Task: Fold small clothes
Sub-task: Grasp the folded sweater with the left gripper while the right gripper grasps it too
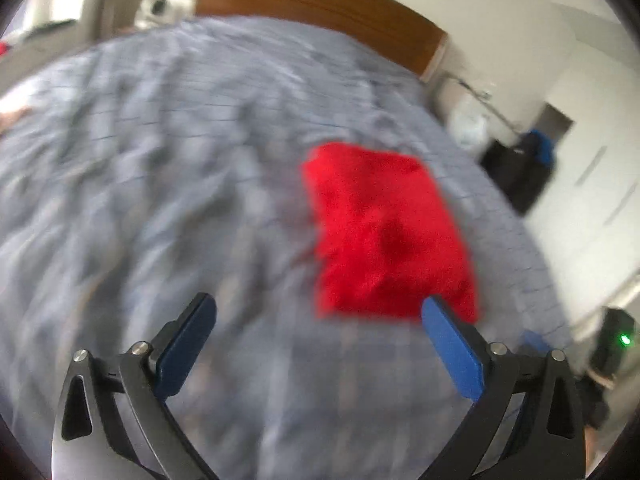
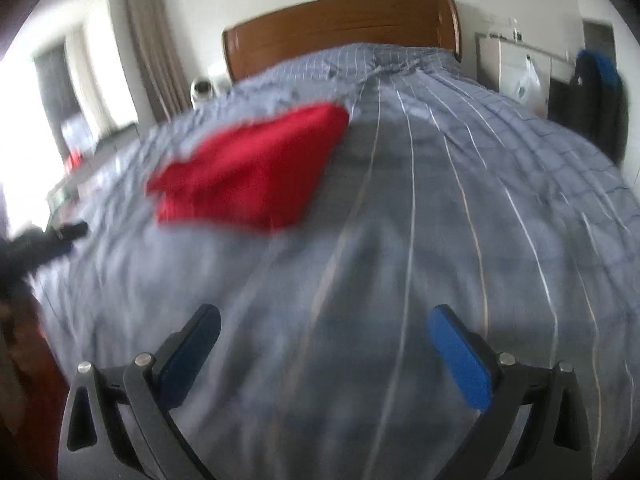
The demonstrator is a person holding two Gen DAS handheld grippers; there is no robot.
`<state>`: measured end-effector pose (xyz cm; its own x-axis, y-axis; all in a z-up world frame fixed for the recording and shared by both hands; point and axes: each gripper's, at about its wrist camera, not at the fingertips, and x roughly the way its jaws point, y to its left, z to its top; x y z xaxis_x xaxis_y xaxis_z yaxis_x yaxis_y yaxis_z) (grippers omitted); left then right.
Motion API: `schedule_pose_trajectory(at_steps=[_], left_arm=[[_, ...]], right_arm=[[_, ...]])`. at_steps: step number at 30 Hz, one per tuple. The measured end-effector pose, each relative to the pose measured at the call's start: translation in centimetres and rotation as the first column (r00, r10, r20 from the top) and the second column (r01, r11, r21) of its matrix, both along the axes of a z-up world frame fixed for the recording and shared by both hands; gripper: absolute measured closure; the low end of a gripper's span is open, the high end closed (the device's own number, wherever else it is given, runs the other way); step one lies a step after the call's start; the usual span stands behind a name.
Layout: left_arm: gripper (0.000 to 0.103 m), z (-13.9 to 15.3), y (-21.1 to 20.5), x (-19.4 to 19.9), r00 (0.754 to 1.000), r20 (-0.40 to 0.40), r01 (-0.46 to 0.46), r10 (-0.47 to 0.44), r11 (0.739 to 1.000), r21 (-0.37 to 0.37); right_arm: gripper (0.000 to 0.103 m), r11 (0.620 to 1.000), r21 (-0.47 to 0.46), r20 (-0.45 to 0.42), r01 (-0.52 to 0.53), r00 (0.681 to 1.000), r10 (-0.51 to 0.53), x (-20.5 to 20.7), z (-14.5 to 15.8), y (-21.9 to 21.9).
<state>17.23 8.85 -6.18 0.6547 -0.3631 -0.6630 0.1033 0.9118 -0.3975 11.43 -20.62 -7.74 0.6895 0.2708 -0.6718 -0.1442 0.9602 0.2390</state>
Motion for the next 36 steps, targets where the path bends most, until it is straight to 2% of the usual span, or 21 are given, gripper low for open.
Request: schedule_pose_trajectory(at_steps=[3,5,8,11,12,13,14,15,17,18,19,21,23,26,28,29,31,32,33,35,36], left_arm=[[0.001,-1.0,-2.7,6.3,0.998,-0.063,0.017,-0.012,0.997,0.080],[0.001,-2.7,-3.6,9.8,0.991,-0.133,0.008,0.012,0.989,0.151],[0.001,-4.4,-3.8,12.1,0.982,-0.191,0.040,-0.010,0.988,0.152],[0.001,-4.7,-4.1,12.5,0.983,-0.180,0.049,-0.021,0.987,0.152],[0.004,-4.7,-4.2,12.5,0.984,-0.176,0.057,-0.029,0.987,0.153],[0.038,-4.6,-4.5,12.5,0.985,-0.167,0.069,-0.043,0.985,0.156],[0.063,-4.7,-5.1,12.4,0.982,-0.161,0.120,-0.097,0.982,0.144],[0.080,-4.6,-5.6,12.4,0.979,-0.164,0.144,-0.119,0.978,0.152],[0.083,-3.1,-6.6,11.5,0.988,-0.103,0.135,-0.113,0.962,0.238],[0.084,-2.2,-6.6,11.2,0.990,-0.077,0.130,-0.114,0.961,0.244],[0.084,-1.0,-6.4,10.9,0.993,-0.047,0.121,-0.112,0.964,0.238],[0.084,1.5,-5.7,10.3,0.995,0.021,0.094,-0.101,0.969,0.227],[0.084,4.5,-4.8,9.8,0.991,0.097,0.067,-0.090,0.974,0.216],[0.080,6.0,-3.8,10.0,0.989,0.128,0.049,-0.077,0.977,0.207],[0.053,4.0,-3.5,11.4,0.997,0.043,0.053,-0.064,0.974,0.222],[0.050,1.9,-2.9,11.6,0.999,-0.032,0.049,-0.042,0.969,0.242],[0.051,-0.5,-2.3,10.5,0.997,-0.083,0.030,-0.006,0.958,0.286],[0.050,-1.3,-1.7,8.8,0.997,-0.072,0.022,0.000,0.951,0.310],[0.047,-1.3,-1.4,7.2,0.999,-0.046,0.017,-0.002,0.946,0.325],[0.029,-0.7,-1.1,3.2,0.999,0.034,-0.013,0.000,0.924,0.381],[0.014,-0.1,-1.2,0.9,0.996,0.089,-0.038,0.001,0.910,0.412]], right_arm=[[0.001,0.982,0.189,-0.071,-0.017,0.997,0.031,7.3,0.8,-1.0],[0.001,0.964,0.267,-0.122,0.013,0.992,0.021,11.8,0.5,-1.3],[0.001,0.936,0.349,-0.197,0.055,0.980,0.016,17.1,-0.5,-1.2],[0.002,0.878,0.475,-0.279,0.059,0.956,0.087,21.0,-2.8,0.1],[0.007,0.871,0.487,-0.312,0.063,0.944,0.106,21.8,-3.7,0.8],[0.012,0.894,0.445,-0.336,0.057,0.936,0.107,22.5,-4.3,2.0],[0.028,0.931,0.365,-0.329,0.035,0.940,0.094,22.7,-4.1,3.1],[0.053,0.977,0.214,-0.294,-0.014,0.953,0.078,22.7,-3.3,4.9],[0.067,0.996,0.027,-0.215,-0.087,0.972,0.090,22.0,-1.6,7.8],[0.069,0.990,-0.080,-0.160,-0.113,0.982,0.099,21.4,-0.4,9.3],[0.069,0.974,-0.178,-0.089,-0.140,0.988,0.126,20.5,1.0,10.9],[0.070,0.954,-0.256,0.012,-0.159,0.986,0.167,19.3,3.3,12.5],[0.070,0.951,-0.275,0.108,-0.142,0.978,0.177,18.2,5.9,13.2],[0.070,0.965,-0.233,0.201,-0.122,0.965,0.170,18.0,9.5,13.0],[0.068,0.975,-0.181,0.170,-0.126,0.973,0.158,18.9,9.8,12.4],[0.061,0.980,-0.143,0.109,-0.135,0.982,0.151,19.7,9.0,12.0],[0.039,0.986,-0.097,-0.044,-0.135,0.990,0.131,20.8,6.1,11.0],[0.023,0.988,-0.102,-0.099,-0.111,0.990,0.101,20.4,4.4,10.2],[0.021,0.989,-0.111,-0.105,-0.101,0.990,0.089,19.5,3.6,9.6],[0.021,0.985,-0.141,-0.086,-0.101,0.992,0.089,16.2,2.1,7.9],[0.021,0.984,-0.149,-0.078,-0.100,0.993,0.089,14.9,1.8,7.2]])
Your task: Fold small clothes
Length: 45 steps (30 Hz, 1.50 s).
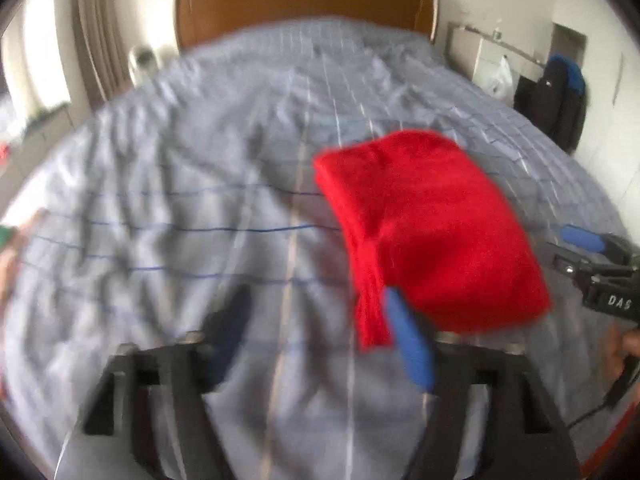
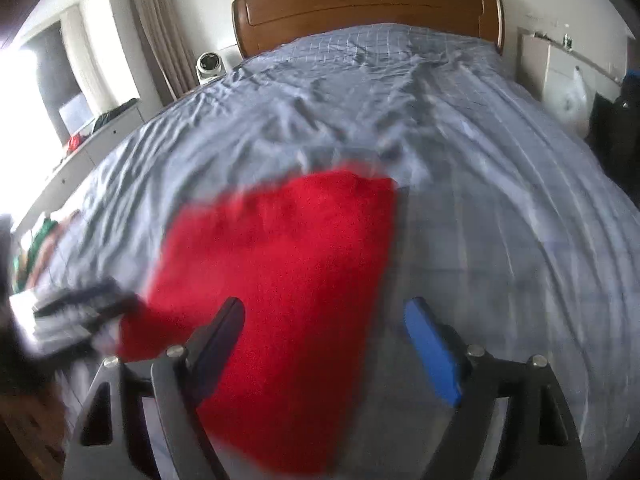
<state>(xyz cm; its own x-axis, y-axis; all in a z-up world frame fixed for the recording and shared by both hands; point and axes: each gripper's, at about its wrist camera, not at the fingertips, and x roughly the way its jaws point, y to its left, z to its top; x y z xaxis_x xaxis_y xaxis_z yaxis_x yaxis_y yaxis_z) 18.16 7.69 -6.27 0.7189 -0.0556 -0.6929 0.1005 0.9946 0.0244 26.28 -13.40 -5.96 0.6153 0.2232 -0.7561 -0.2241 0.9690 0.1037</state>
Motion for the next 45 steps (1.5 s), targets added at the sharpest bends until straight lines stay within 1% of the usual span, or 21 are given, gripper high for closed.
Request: schedule_pose_trajectory(at_steps=[1,3,4,5,7,9,10,11,14,16,17,19,21,22,23,28,31,33,38,45], left_arm=[[0.001,0.6,-0.2,-2.1,0.999,0.051,-0.003,0.002,1.000,0.030],[0.000,2.0,-0.8,-6.0,0.989,0.151,-0.006,-0.005,0.997,0.072],[0.000,2.6,-1.2,-8.0,0.984,0.180,-0.001,-0.014,0.997,0.082],[0.000,3.2,-1.4,-8.9,0.981,0.193,0.002,-0.018,0.997,0.082],[0.000,4.4,-2.0,-11.1,0.977,0.215,-0.024,0.010,0.998,0.061],[0.000,5.1,-2.2,-13.0,0.975,0.208,-0.084,0.075,0.996,0.035],[0.000,5.2,-2.1,-13.9,0.975,0.203,-0.101,0.096,0.995,0.013],[0.000,5.2,-2.2,-14.1,0.980,0.176,-0.098,0.097,0.995,-0.001],[0.000,4.7,-2.5,-15.2,0.996,0.079,-0.047,0.048,0.999,-0.022],[0.000,4.5,-2.9,-15.6,0.999,0.033,-0.020,0.021,0.999,-0.026],[0.000,4.5,-3.0,-15.9,1.000,0.015,-0.009,0.010,1.000,-0.027],[0.000,4.6,-3.4,-16.6,1.000,0.004,0.015,-0.015,1.000,-0.027],[0.000,4.5,-3.9,-17.1,1.000,0.009,0.024,-0.024,1.000,0.000],[0.000,4.6,-4.0,-17.2,1.000,0.003,0.010,-0.010,1.000,0.026],[0.000,4.7,-4.2,-17.4,1.000,-0.004,0.001,-0.001,0.999,0.033],[0.000,6.2,-4.6,-19.0,1.000,0.007,0.025,-0.025,1.000,0.011],[0.000,6.2,-4.8,-19.1,1.000,0.024,0.012,-0.013,0.999,0.038],[0.000,5.9,-4.8,-19.0,1.000,0.018,0.006,-0.007,0.999,0.048],[0.000,5.6,-4.7,-19.0,1.000,0.016,0.010,-0.010,0.999,0.045],[0.000,5.6,-4.8,-19.2,1.000,0.027,0.013,-0.013,1.000,0.025]], right_arm=[[0.021,1.000,-0.007,0.015,0.003,1.000,-0.002,-1.8,-0.3,-0.9],[0.015,1.000,-0.005,0.039,0.013,0.999,-0.013,-5.4,-0.1,-2.3],[0.014,1.000,0.002,0.049,0.016,0.999,-0.016,-7.5,0.4,-3.0],[0.011,1.000,0.007,0.061,0.009,0.998,-0.009,-9.5,1.0,-3.4],[0.007,1.000,-0.009,0.088,-0.007,0.996,0.008,-12.5,2.2,-3.3],[0.001,0.999,-0.045,0.113,-0.015,0.993,0.020,-14.7,3.5,-2.7],[0.001,0.998,-0.064,0.119,-0.016,0.993,0.023,-15.9,4.2,-2.6],[0.001,0.997,-0.075,0.119,-0.014,0.993,0.023,-16.8,4.6,-2.5],[0.001,0.997,-0.083,0.087,0.007,0.996,0.001,-19.2,5.4,-2.4],[0.001,0.996,-0.084,0.049,0.019,0.999,-0.015,-20.7,5.1,-2.1],[0.001,0.995,-0.096,0.023,0.022,1.000,-0.020,-21.4,4.7,-1.8],[0.001,0.992,-0.124,-0.013,0.019,1.000,-0.021,-22.7,4.2,-1.1],[0.001,0.987,-0.160,-0.032,0.012,0.999,-0.017,-23.8,4.0,-0.6],[0.001,0.985,-0.170,-0.035,0.003,0.999,-0.009,-24.3,4.2,-0.4],[0.001,0.985,-0.171,-0.033,-0.001,0.999,-0.005,-24.7,4.6,-0.4],[0.001,0.995,-0.103,0.021,0.013,1.000,-0.011,-26.3,7.8,-0.5],[0.001,0.995,-0.098,0.050,0.004,0.999,0.001,-26.6,8.8,0.0],[0.001,0.993,-0.118,0.051,0.008,0.999,-0.002,-26.4,8.4,0.4],[0.001,0.991,-0.135,0.008,0.014,1.000,-0.013,-26.1,6.8,0.2],[0.001,0.989,-0.147,0.015,0.020,1.000,-0.018,-26.3,6.7,0.0]])
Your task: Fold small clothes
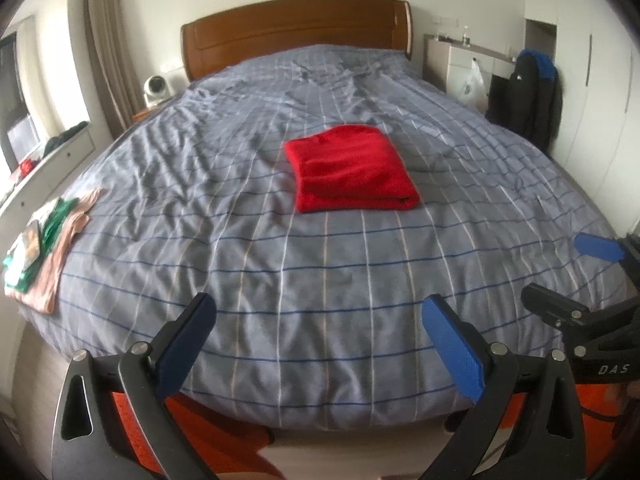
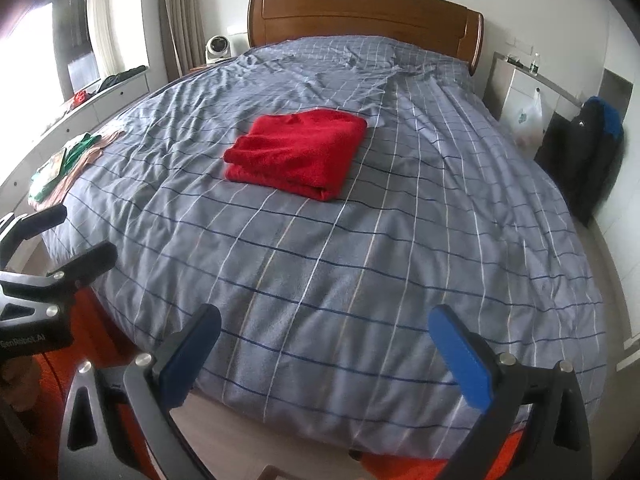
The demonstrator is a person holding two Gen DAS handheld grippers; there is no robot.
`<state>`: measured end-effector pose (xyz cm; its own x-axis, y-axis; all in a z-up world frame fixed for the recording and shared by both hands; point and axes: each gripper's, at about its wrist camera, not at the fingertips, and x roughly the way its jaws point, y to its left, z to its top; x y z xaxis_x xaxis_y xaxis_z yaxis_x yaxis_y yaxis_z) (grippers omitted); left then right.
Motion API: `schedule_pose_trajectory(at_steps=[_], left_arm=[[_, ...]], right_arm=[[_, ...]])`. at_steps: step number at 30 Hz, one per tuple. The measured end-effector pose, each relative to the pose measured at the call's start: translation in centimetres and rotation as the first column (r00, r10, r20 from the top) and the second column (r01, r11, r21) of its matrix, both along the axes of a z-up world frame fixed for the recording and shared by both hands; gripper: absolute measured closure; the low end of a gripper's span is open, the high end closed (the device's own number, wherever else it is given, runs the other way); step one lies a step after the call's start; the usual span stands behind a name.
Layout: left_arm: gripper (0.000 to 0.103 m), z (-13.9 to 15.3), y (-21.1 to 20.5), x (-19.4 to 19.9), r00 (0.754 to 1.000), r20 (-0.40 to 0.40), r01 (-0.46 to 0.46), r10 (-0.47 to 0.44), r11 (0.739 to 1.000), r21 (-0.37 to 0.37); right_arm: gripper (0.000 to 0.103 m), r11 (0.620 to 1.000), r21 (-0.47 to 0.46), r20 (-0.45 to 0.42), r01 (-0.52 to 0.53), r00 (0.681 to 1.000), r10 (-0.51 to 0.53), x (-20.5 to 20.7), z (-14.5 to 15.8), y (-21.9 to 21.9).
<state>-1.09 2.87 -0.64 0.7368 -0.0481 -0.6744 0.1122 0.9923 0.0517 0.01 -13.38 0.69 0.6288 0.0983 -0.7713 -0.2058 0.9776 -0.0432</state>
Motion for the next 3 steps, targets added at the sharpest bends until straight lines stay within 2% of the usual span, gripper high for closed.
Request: schedule_pose_trajectory(at_steps=[3], left_arm=[[0.000,0.37,-0.26,-0.29,1.000,0.023,0.001,-0.002,1.000,0.017]], right_arm=[[0.001,1.000,0.003,0.006,0.000,1.000,0.000,0.00,0.25,-0.02]])
